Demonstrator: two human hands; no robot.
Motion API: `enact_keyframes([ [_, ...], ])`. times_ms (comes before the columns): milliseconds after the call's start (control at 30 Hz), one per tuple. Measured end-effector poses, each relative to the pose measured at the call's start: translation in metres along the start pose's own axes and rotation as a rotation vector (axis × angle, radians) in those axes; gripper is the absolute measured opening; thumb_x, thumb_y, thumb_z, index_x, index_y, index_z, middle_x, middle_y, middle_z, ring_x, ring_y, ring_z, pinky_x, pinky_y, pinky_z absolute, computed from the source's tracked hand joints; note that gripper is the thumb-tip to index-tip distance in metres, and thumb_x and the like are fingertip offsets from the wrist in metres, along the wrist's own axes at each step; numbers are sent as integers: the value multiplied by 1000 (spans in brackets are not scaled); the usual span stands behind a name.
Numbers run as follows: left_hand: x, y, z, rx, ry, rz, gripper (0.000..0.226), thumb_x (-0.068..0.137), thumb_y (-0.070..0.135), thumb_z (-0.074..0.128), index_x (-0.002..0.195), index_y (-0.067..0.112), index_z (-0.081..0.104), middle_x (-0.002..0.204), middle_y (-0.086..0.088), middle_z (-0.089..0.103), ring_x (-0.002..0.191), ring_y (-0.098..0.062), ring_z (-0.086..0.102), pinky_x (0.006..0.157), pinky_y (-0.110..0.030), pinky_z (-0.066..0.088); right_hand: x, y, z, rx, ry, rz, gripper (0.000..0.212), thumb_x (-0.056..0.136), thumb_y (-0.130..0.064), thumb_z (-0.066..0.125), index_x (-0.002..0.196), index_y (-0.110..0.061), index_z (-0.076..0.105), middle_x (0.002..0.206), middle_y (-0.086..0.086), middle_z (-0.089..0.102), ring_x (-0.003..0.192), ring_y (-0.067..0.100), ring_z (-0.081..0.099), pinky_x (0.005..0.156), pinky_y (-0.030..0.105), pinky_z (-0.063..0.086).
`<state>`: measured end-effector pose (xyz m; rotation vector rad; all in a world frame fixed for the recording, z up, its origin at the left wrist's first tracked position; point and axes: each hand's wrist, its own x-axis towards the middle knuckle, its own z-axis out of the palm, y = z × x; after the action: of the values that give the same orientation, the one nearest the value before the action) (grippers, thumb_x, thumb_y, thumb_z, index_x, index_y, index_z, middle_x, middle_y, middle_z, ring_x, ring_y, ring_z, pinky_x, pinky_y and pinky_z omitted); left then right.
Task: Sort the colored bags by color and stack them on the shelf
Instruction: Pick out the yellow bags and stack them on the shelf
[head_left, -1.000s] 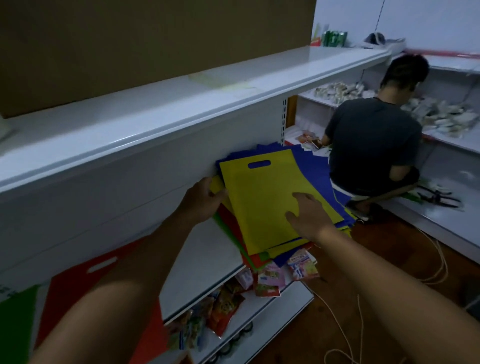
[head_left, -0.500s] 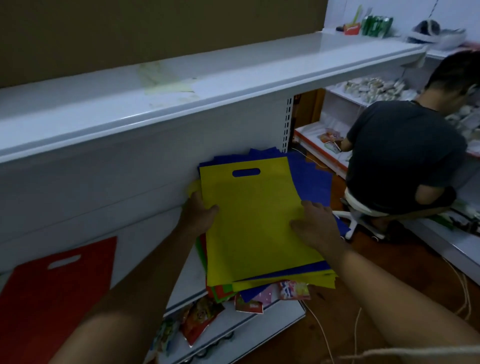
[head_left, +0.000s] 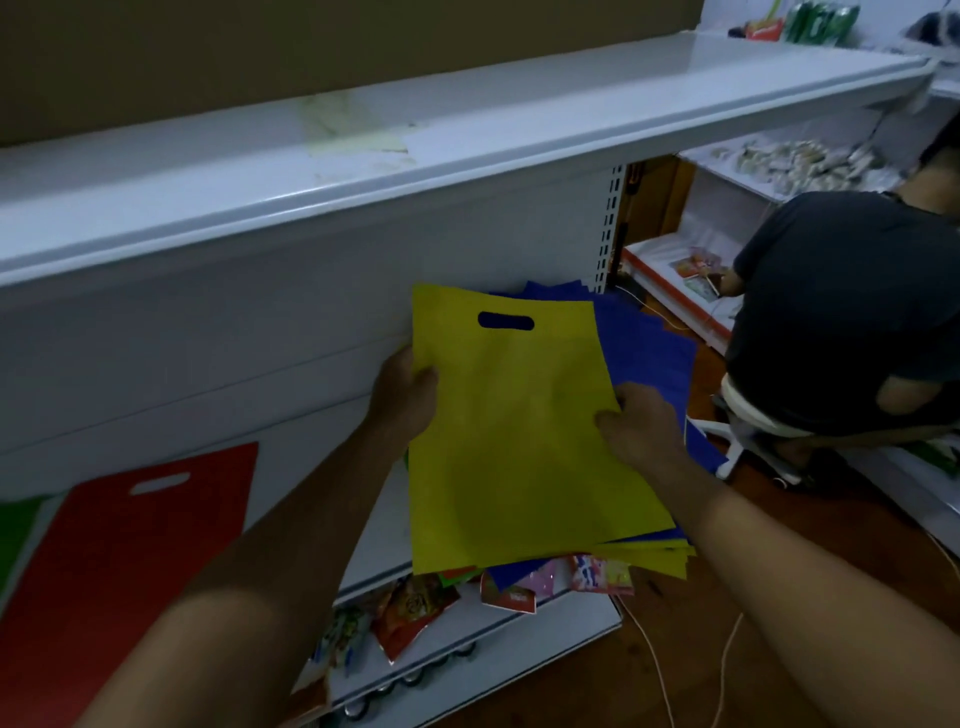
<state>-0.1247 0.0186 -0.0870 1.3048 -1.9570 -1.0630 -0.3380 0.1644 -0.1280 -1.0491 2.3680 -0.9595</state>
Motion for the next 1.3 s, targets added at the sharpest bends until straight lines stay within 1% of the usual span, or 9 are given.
enact_keyframes([
  [67,-3,2,-10,-8,48,1,28,97,13,44,121,14,59,115,-9,64,97,-30,61,85,-42,51,-6,-13,1,36,35,-84,25,94,-12,52,71,-15,43,68,3,43,58,16,41,53,32,31],
  [233,-16,-9,-62,-35,164,-26,24,95,11,45,116,11,57,111,-11,63,89,-29,60,71,-37,48,-26,-57,21,81,32,-207,10,99,-20,44,92,-14,45,75,6,52,65,27,52,54,38,40],
  [400,-50,-36,-149,-47,242,-79,31,91,19,51,120,11,57,116,-14,62,95,-37,63,76,-49,53,-60,-116,61,95,-29,-359,4,100,-16,43,98,-19,42,66,4,46,50,22,41,45,32,28],
  [600,-114,-93,-269,-91,335,-160,33,85,23,52,116,16,57,114,-9,64,90,-30,63,78,-45,55,-129,-199,135,102,-114,-459,8,101,-17,43,107,-21,46,72,5,52,50,23,45,46,36,31],
  [700,-146,-131,-329,-68,385,-183,32,94,12,49,125,15,53,118,-6,60,98,-28,61,83,-41,54,-174,-238,181,118,-153,-455,25,100,-18,44,124,-11,50,78,9,58,52,24,50,48,35,35],
  [800,-181,-165,-387,-70,421,-192,20,94,9,49,111,17,54,110,-3,62,97,-28,62,83,-40,54,-219,-279,225,117,-209,-452,35,102,-19,45,135,-8,45,90,4,55,59,23,52,52,32,36],
  [967,-230,-221,-471,-99,449,-246,34,88,10,51,121,14,59,111,-5,67,94,-27,66,82,-50,56,-272,-331,292,110,-288,-531,23,99,-13,49,121,-7,56,105,17,65,59,13,47,59,29,31],
  [1167,-263,-278,-542,-69,540,-266,52,81,6,52,132,17,51,117,-4,66,100,-25,65,85,-50,55,-308,-390,367,106,-391,-573,28,98,-12,51,125,-7,57,118,17,63,97,36,60,70,33,38],
  [1300,-282,-302,-587,32,634,-302,68,87,-5,50,148,20,35,137,-6,53,120,-23,55,95,-31,48,-329,-436,413,91,-450,-634,40,98,-11,50,138,-11,46,134,14,54,107,34,58,75,31,41],
])
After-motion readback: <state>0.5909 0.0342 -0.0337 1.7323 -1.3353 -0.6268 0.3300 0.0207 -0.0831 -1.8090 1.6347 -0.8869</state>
